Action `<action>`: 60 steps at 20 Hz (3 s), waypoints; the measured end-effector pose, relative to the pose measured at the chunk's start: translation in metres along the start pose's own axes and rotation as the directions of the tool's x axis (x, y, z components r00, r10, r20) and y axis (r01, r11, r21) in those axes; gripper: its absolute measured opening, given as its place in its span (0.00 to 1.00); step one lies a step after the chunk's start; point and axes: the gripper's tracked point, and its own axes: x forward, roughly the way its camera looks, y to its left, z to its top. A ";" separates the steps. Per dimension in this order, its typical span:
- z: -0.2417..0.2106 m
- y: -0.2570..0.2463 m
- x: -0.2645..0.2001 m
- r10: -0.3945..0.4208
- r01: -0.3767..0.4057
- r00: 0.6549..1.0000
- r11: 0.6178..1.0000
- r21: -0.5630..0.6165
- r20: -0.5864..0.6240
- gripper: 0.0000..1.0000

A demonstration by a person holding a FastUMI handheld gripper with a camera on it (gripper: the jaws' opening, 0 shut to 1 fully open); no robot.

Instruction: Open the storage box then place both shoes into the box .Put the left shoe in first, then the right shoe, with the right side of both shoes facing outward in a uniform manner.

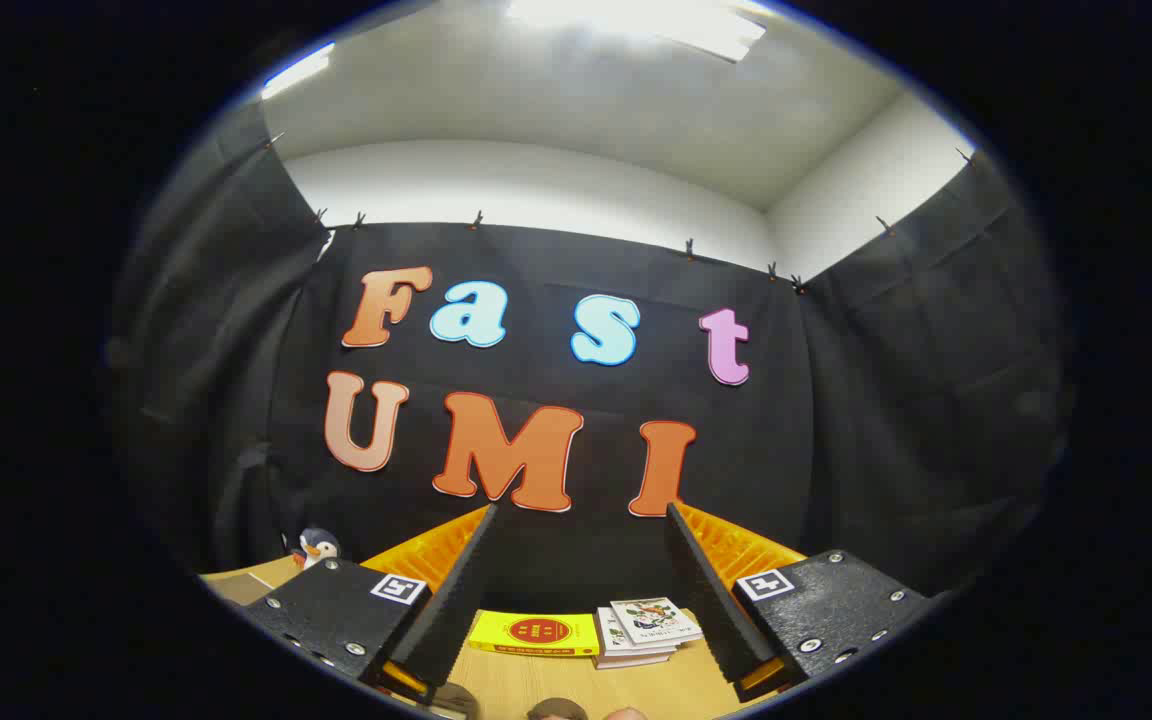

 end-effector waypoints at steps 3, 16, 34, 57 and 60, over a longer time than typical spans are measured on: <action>0.003 0.016 0.006 0.086 -0.086 0.996 0.996 -0.008 -0.001 0.97; -0.032 0.000 0.027 0.143 -0.129 0.984 0.983 0.128 -0.104 0.97; -0.074 0.058 0.015 0.320 -0.282 0.929 0.937 0.204 -0.185 0.97; -0.239 0.260 -0.093 0.813 -0.387 0.287 0.582 0.715 -0.506 0.97; -0.245 0.279 -0.113 0.859 -0.389 0.208 0.511 0.767 -0.467 0.98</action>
